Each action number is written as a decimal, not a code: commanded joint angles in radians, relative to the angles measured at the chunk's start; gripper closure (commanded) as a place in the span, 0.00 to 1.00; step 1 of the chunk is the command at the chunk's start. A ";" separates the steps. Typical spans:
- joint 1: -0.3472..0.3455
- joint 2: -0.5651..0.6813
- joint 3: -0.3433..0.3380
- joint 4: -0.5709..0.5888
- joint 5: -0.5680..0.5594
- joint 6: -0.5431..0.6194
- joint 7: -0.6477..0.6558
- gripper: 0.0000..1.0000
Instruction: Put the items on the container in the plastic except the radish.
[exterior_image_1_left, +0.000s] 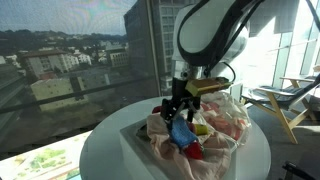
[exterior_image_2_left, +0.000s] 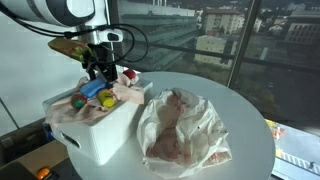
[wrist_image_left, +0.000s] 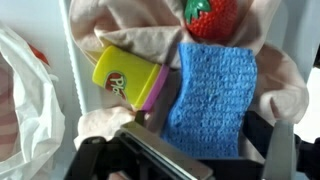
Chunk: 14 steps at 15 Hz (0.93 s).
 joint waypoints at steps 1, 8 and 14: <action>0.010 0.088 -0.005 0.066 0.003 0.048 0.014 0.00; 0.034 0.072 0.007 0.070 0.007 0.008 0.054 0.49; 0.047 -0.007 0.016 0.076 -0.142 -0.140 0.216 0.80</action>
